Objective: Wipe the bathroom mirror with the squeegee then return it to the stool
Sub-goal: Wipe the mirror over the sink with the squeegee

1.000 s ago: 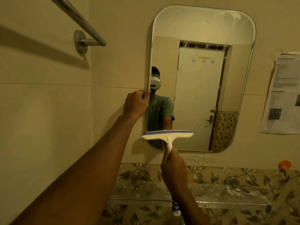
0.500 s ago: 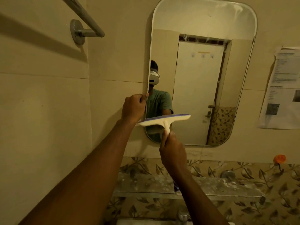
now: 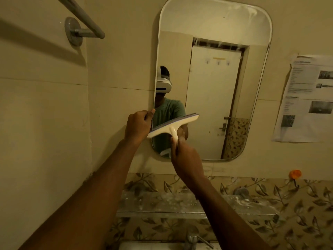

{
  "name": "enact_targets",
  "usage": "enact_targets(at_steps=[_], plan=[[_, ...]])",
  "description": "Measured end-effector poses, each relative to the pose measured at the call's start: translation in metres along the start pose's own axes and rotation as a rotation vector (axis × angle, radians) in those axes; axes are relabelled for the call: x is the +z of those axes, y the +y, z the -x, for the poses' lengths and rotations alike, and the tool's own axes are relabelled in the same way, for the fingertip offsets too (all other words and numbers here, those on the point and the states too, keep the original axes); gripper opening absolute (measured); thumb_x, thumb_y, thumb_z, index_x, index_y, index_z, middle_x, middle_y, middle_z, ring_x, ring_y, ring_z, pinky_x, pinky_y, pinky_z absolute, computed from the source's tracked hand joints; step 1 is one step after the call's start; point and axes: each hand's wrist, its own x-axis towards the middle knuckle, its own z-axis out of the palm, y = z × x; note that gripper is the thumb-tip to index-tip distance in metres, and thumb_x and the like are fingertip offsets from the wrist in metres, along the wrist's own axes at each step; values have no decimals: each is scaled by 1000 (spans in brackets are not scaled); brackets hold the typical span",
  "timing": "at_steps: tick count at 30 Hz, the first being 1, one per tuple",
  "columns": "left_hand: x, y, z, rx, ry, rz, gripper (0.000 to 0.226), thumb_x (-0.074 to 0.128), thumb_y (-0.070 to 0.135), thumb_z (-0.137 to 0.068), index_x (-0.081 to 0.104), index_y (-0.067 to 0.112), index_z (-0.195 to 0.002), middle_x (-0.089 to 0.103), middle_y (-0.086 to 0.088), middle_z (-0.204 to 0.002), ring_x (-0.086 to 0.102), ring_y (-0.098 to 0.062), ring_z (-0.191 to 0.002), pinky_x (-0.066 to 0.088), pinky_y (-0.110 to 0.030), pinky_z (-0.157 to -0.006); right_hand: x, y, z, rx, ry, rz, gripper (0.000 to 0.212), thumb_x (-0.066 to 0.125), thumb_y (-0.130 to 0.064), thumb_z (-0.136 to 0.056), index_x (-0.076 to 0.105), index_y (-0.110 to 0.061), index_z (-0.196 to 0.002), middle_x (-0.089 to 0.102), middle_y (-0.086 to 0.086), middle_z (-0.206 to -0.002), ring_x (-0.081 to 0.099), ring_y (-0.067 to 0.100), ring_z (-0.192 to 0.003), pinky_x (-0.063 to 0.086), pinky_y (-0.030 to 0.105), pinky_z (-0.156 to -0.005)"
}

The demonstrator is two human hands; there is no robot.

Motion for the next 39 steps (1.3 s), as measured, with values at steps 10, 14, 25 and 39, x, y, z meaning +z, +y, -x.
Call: enact_targets(at_steps=[10, 14, 25, 39], plan=[[2, 1, 5, -25, 26, 10, 52, 47, 44, -98, 62, 0, -75, 65, -18, -67, 64, -32, -64, 54, -52, -65, 48, 24, 67, 336, 1, -115, 35, 33, -41, -102, 56, -16, -95, 58, -8, -66, 57, 6, -52, 45, 23, -43], [1, 3, 6, -30, 22, 17, 52, 47, 43, -98, 62, -1, -74, 65, -18, -67, 64, -32, -63, 54, -52, -64, 46, 13, 63, 341, 66, -192, 33, 33, -42, -101, 54, -19, -90, 57, -8, -62, 56, 4, -47, 38, 15, -38], [2, 2, 7, -21, 24, 31, 47, 49, 41, -98, 63, 2, -76, 66, -17, -69, 65, -29, -63, 56, -49, -63, 68, 11, 65, 425, 140, -217, 33, 32, -41, -102, 52, -19, -87, 57, -8, -64, 55, 6, -52, 32, 13, -40], [6, -2, 8, -15, 58, 59, 45, 49, 41, -98, 61, 5, -73, 65, -15, -65, 64, -28, -59, 55, -49, -59, 80, 23, 97, 532, 62, -225, 31, 31, -40, -102, 49, -24, -82, 59, -6, -66, 58, 6, -57, 52, 29, -52]])
